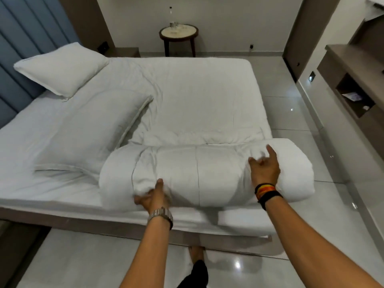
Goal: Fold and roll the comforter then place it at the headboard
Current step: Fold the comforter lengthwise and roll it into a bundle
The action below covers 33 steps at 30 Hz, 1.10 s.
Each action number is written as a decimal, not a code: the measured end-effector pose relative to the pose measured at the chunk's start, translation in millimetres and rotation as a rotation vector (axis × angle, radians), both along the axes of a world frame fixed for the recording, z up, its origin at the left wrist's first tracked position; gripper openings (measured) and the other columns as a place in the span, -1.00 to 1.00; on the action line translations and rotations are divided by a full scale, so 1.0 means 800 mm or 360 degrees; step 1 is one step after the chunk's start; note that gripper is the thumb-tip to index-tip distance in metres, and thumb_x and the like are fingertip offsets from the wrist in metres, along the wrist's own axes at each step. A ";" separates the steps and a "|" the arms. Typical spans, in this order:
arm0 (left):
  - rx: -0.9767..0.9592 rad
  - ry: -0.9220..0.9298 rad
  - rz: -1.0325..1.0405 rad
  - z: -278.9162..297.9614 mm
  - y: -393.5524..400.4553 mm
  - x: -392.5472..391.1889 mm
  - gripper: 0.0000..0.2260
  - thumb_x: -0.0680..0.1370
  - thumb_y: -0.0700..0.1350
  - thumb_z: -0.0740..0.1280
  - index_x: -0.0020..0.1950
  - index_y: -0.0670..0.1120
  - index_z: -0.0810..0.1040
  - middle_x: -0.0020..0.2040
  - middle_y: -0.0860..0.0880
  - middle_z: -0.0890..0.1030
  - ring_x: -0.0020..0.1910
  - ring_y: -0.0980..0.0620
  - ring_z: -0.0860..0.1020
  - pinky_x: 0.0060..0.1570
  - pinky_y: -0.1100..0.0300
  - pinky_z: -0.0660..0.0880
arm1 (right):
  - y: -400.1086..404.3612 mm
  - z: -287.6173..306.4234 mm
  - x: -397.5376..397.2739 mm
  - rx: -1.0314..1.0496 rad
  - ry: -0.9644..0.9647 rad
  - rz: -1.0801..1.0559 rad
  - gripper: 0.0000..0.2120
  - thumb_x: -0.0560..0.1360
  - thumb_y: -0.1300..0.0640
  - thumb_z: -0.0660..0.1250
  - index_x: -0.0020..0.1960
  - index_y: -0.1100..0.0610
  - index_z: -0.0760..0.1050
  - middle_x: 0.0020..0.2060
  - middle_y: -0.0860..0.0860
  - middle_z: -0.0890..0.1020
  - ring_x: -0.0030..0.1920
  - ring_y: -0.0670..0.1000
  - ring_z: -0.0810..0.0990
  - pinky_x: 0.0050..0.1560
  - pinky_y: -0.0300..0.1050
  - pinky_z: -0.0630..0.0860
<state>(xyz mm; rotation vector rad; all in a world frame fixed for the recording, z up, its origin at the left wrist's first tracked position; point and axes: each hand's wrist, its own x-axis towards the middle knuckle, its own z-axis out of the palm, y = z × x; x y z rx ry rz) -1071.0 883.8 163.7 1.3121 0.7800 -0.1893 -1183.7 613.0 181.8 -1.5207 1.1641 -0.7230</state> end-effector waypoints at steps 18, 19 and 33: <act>0.2487 -0.1129 -0.1480 -0.094 -0.184 0.274 -0.26 0.60 0.44 -0.01 0.66 0.05 0.27 0.69 -0.18 0.16 0.69 -0.25 -0.08 0.53 -0.40 -0.26 | -0.158 -0.067 0.304 -0.0913 0.0983 0.1013 -0.07 0.55 -0.55 -0.08 0.70 0.03 0.17 0.70 0.05 0.15 0.69 0.02 0.04 0.64 0.14 -0.33; 0.2503 -0.1024 -0.1546 -0.098 -0.190 0.292 -0.24 0.59 0.47 -0.05 0.66 0.07 0.26 0.67 -0.17 0.22 0.68 -0.26 -0.02 0.52 -0.44 -0.24 | -0.165 -0.066 0.309 -0.1023 0.1017 0.0963 -0.12 0.56 -0.56 -0.07 0.67 -0.02 0.24 0.68 0.04 0.20 0.69 0.03 0.07 0.62 0.14 -0.41; 0.2415 -0.1078 -0.1633 -0.233 -0.223 0.376 -0.22 0.59 0.45 0.04 0.69 0.02 0.17 0.71 -0.20 -0.04 0.69 -0.23 -0.09 0.54 -0.40 -0.21 | -0.208 -0.240 0.349 -0.1186 0.1723 0.1125 -0.09 0.51 -0.59 -0.17 0.72 -0.12 0.05 0.70 0.20 0.03 0.66 0.41 -0.09 0.44 0.66 -0.24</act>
